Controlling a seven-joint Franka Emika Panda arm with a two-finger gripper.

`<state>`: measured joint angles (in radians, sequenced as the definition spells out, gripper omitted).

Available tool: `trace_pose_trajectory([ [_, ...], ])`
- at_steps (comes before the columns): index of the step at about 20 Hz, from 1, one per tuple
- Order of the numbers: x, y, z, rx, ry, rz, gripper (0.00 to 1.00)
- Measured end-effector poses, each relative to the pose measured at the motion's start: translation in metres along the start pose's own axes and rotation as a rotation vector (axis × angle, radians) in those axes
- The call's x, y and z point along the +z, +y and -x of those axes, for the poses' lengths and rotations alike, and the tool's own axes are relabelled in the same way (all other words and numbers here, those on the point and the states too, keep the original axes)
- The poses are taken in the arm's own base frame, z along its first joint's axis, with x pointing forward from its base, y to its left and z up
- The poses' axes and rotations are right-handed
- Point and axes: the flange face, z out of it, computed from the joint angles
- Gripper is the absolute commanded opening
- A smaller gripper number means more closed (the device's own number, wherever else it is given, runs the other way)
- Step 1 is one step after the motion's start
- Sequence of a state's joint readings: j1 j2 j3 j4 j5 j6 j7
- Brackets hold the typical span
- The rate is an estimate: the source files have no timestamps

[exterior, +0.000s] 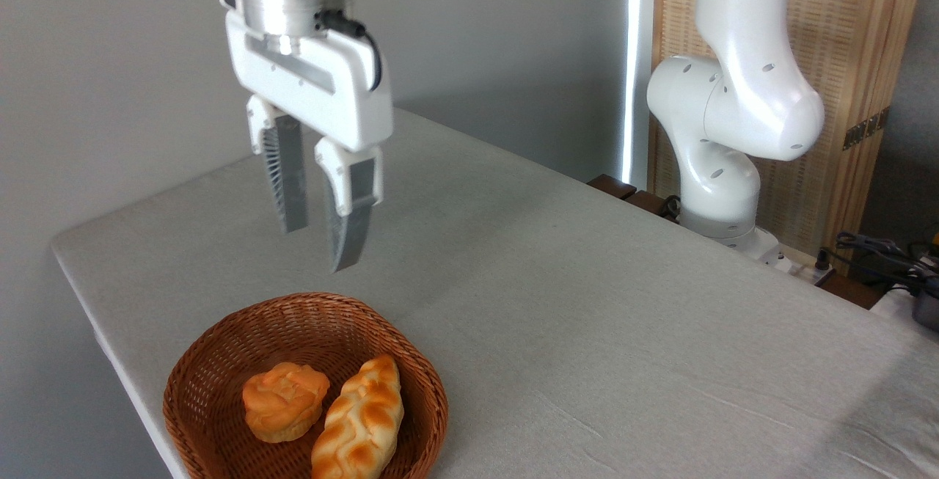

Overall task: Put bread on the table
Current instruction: 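Lower the open gripper down over the round bun in the basket, then close the gripper on the round golden bun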

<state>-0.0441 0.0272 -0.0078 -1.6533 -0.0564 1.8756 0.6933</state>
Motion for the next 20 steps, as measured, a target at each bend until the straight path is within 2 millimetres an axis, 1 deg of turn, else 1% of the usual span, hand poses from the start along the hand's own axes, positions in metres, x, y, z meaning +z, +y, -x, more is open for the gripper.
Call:
trace_pose_trajectory([
  [2,0.019,-0.005,-0.011,0.006,0.047,-0.037,1.00],
  [3,0.032,-0.006,-0.015,0.009,0.066,-0.053,1.00],
  [4,0.048,-0.008,-0.018,0.010,0.079,-0.064,1.00],
  [6,0.087,-0.009,-0.020,0.011,0.087,-0.071,1.00],
  [8,0.122,-0.005,-0.021,0.028,0.079,-0.063,1.00],
  [10,0.150,0.002,-0.028,0.063,0.070,-0.048,1.00],
  [11,0.160,0.005,-0.031,0.082,0.066,-0.041,1.00],
  [13,0.172,0.006,-0.032,0.122,0.057,-0.033,1.00],
  [17,0.177,0.002,-0.029,0.190,0.050,-0.031,1.00],
  [20,0.177,0.000,-0.028,0.209,0.046,-0.034,0.70],
])
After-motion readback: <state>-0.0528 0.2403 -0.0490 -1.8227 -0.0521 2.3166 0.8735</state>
